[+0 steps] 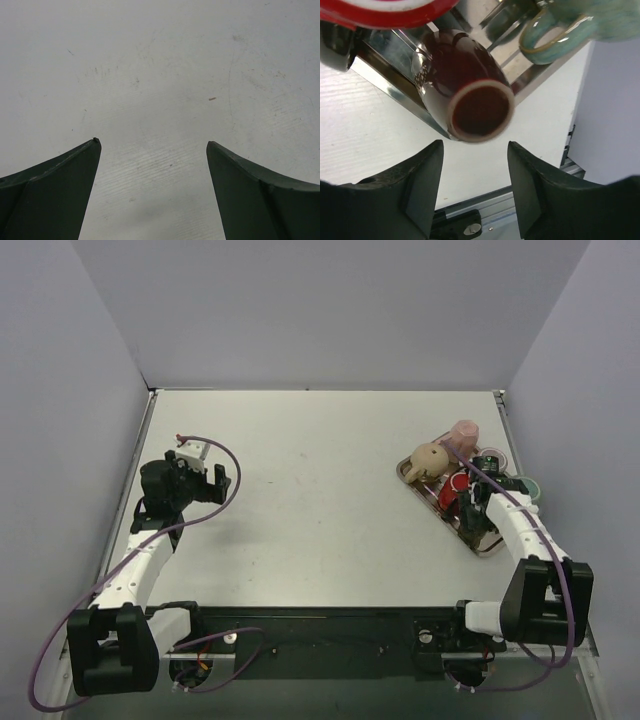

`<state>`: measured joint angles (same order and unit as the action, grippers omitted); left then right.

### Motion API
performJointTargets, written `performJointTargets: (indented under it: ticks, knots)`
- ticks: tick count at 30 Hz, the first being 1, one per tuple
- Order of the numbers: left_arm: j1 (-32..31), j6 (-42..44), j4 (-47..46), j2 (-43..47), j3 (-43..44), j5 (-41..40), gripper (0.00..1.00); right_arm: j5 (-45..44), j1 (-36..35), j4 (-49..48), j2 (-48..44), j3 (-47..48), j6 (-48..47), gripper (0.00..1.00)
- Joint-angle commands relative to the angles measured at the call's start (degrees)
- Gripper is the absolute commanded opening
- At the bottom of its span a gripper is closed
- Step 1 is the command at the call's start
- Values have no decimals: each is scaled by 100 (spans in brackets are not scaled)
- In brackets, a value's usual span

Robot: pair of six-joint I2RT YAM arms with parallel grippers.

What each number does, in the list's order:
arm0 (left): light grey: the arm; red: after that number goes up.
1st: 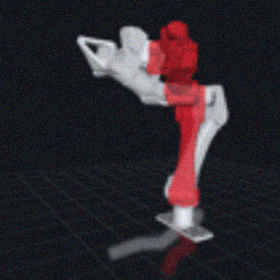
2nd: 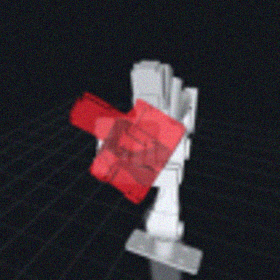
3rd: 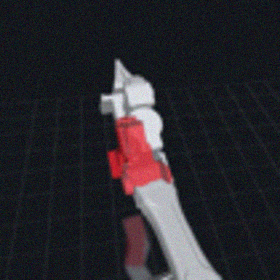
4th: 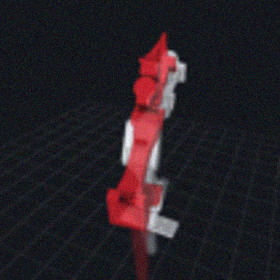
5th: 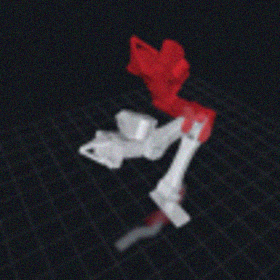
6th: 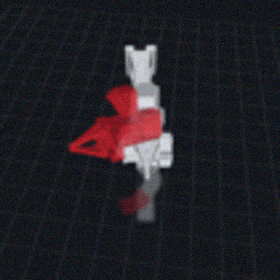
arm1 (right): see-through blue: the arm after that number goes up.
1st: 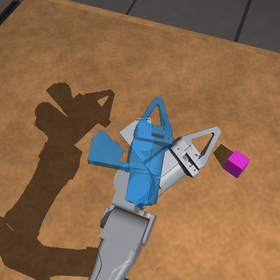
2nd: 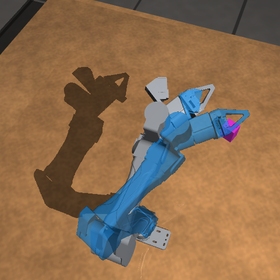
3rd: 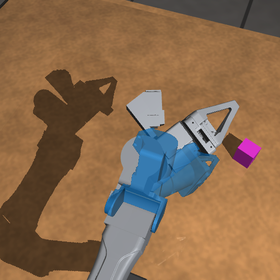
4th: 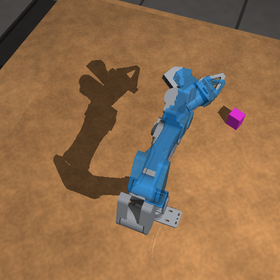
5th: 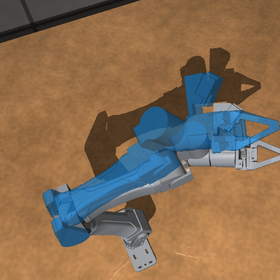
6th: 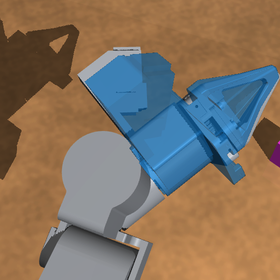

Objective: Turn the mug right side up

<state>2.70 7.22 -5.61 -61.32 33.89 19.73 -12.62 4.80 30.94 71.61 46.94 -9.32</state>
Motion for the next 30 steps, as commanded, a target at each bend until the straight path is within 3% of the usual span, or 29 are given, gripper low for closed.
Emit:
performJointTargets:
  ticks: [1,6,13,16,25,30]
  knots:
    - [-15,95,-72,-29,241,14,98,-206,12,-236,616,-167,280,45]
    - [11,104,-90,-55,223,-13,98,-425,12,-589,740,-308,466,35]
    - [64,95,-98,-99,241,40,98,-715,-5,-738,976,-282,317,34]
    - [99,95,-142,-99,215,-4,98,-715,-14,-756,1153,-194,238,17]
    - [134,95,-239,-170,180,-30,98,-478,12,-650,1294,-79,167,0]
    - [134,121,-309,-187,144,-22,98,-408,12,-633,882,-167,299,0]
